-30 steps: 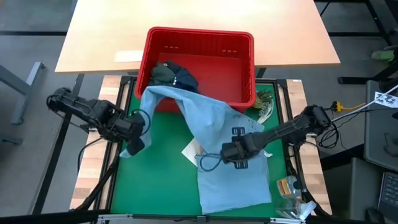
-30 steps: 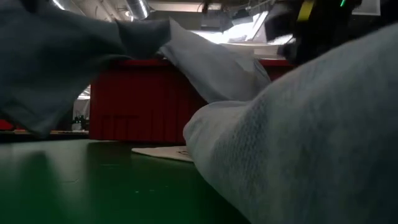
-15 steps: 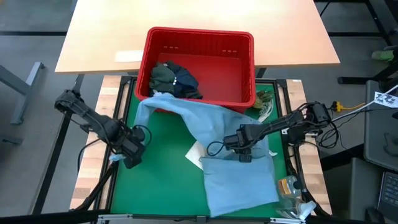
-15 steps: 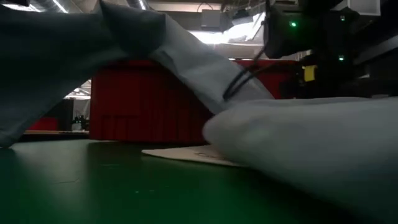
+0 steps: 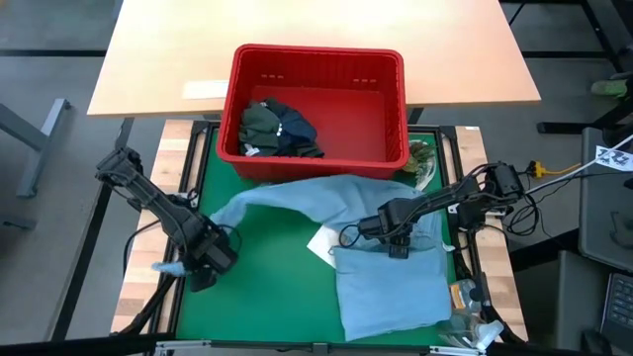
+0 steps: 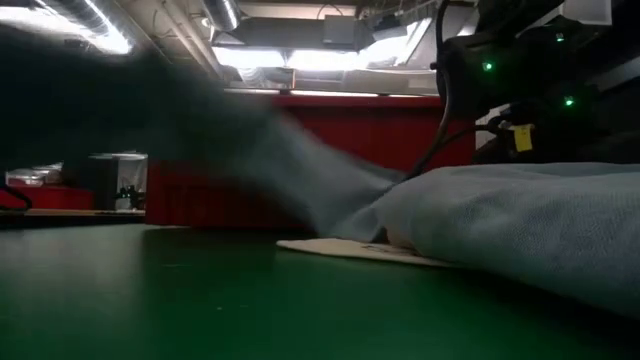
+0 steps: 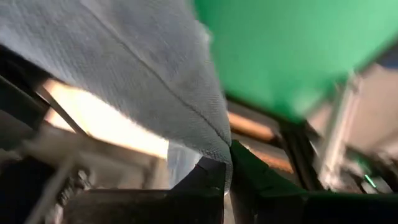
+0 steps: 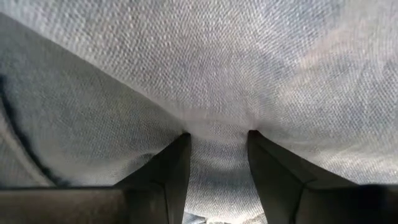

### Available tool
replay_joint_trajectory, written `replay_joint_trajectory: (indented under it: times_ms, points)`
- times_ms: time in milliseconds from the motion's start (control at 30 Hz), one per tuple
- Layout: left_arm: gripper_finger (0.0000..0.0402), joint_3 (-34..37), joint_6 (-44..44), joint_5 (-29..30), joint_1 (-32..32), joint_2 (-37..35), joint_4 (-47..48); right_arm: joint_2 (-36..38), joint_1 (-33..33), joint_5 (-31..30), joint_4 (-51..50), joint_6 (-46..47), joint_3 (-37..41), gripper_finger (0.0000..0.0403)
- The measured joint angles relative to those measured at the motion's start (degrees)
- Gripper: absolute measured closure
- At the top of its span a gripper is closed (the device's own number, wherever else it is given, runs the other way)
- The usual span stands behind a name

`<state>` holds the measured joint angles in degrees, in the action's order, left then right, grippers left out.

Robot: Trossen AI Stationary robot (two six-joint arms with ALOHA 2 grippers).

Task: Fold Laundry from Bin
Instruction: Fold the light blue jeans

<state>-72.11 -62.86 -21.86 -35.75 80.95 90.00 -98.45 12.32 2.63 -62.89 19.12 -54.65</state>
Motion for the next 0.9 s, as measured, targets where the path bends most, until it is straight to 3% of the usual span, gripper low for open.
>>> replay_joint_trajectory:
  times_ms: [100,200,533,900]
  points:
    - [0.0401,-1.1,-1.1,-6.6,0.1,-0.6,0.1,0.0,0.0,0.0,0.0,0.0,0.0,0.0242]
    - [0.0401,-3.1,-2.5,-9.6,0.0,-1.8,0.0,0.0,0.0,0.0,0.0,-0.2,0.0,0.0242]
    - [0.0401,-7.6,-14.2,-5.7,0.0,-6.7,0.0,-0.1,0.1,-2.0,-1.5,-2.5,-1.0,0.0242]
    - [0.0401,-7.6,-25.8,-5.7,1.4,-12.1,-3.2,3.4,0.1,-6.7,-7.3,-6.0,-13.6,0.0242]
